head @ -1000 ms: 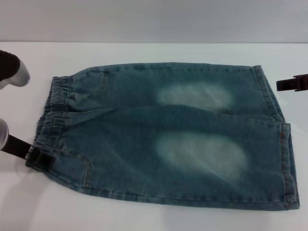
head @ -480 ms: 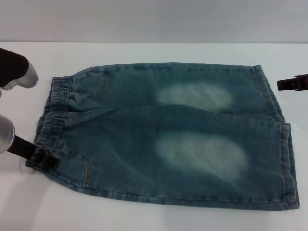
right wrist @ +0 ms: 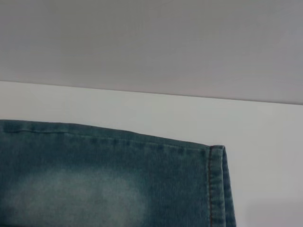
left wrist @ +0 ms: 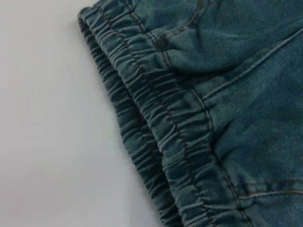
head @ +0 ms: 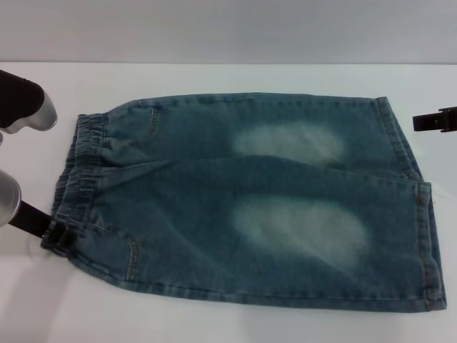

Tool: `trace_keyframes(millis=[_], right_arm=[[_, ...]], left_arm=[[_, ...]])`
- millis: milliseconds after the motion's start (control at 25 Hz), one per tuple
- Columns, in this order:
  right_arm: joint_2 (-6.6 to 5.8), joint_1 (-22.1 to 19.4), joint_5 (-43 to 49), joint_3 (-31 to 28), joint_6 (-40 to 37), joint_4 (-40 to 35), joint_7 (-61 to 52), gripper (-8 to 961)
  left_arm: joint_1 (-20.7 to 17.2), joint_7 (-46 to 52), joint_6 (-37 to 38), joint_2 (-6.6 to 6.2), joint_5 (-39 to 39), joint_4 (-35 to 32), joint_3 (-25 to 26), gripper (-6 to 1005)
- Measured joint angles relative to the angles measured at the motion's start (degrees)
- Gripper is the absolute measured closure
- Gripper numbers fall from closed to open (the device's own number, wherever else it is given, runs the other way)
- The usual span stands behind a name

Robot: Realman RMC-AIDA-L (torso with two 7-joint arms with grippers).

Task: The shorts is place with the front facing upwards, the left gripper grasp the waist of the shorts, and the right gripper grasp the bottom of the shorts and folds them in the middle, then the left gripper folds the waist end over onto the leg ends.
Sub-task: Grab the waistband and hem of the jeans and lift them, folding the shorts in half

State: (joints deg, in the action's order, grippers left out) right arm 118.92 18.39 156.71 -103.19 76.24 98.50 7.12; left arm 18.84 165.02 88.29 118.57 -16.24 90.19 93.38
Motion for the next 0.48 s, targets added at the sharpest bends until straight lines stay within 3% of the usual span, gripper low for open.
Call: trace_keyframes(millis=[280,480], right_arm=[[0.00,-0.5,-0.1,0.0,0.1,0.2,0.1,251],[0.00,-1.1,-0.2,0.4,0.3,1.3,0.1,251]], left_arm=[[0.4,0.0,0.4,0.00,0.0,0.0,0.2,685],[0.4,0.0,0.6,0.00,0.1,0.6,0.0,852]])
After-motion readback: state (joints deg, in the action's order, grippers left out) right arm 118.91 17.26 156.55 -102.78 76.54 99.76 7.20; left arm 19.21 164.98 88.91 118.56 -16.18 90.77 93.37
